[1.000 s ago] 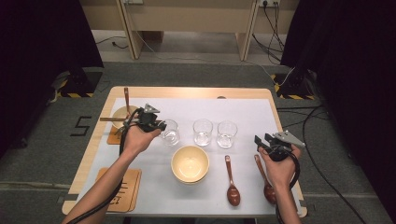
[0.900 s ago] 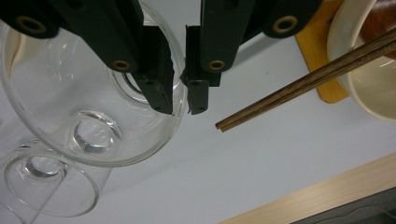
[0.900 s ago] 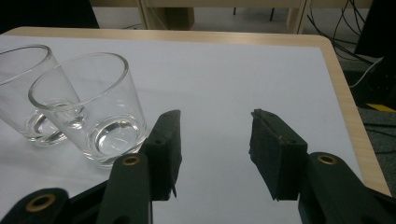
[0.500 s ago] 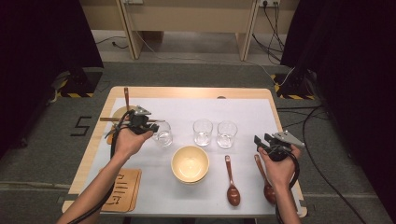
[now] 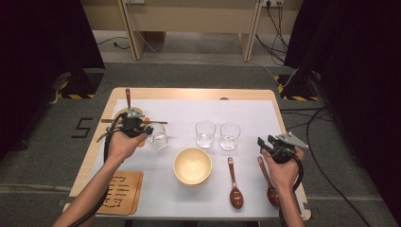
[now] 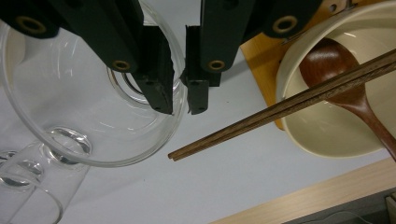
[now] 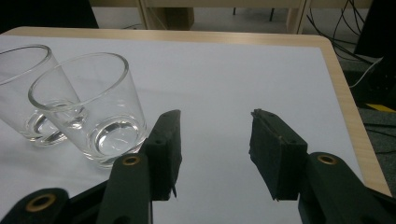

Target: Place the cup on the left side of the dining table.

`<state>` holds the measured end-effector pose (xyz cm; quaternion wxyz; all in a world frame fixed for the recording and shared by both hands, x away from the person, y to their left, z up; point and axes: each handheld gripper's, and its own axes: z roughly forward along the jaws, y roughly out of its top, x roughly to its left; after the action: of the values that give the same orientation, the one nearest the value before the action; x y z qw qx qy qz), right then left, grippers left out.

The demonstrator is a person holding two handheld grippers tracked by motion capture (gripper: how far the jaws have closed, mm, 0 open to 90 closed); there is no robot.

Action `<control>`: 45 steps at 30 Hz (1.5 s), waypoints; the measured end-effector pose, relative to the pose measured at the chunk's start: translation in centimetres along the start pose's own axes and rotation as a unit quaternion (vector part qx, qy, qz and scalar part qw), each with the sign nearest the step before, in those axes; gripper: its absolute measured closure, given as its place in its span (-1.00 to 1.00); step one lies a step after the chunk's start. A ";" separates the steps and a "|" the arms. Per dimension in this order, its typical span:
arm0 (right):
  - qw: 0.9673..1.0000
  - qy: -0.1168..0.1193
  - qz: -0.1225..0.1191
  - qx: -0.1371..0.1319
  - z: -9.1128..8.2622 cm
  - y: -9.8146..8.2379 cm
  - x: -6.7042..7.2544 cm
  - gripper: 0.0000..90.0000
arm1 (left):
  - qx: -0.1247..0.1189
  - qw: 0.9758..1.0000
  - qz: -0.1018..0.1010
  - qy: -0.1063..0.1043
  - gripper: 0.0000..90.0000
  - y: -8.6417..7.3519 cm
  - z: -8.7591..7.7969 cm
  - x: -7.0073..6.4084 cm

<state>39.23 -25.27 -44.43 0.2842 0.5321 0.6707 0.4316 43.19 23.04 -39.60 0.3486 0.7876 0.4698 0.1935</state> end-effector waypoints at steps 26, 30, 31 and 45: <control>1.000 0.000 0.001 0.002 0.0 0.0 0.1 0.19 | -0.001 1.000 -0.021 0.019 0.80 -1.6 -1.2 2.4; 1.000 -0.001 0.001 0.002 0.0 0.0 0.1 0.19 | -0.002 0.999 -0.026 0.020 0.80 -1.8 -1.3 2.7; 1.000 0.000 0.002 0.002 0.0 0.0 0.1 0.19 | 0.000 0.999 -0.026 0.022 0.80 -1.9 -1.4 2.8; 1.000 -0.001 -0.001 0.000 0.0 0.0 0.1 0.19 | 0.004 0.999 -0.037 0.032 0.80 -2.8 -1.6 3.8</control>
<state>39.24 -25.20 -44.43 0.2851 0.5319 0.6712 0.4305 42.29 27.80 -40.63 0.3373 0.7644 0.5105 0.2032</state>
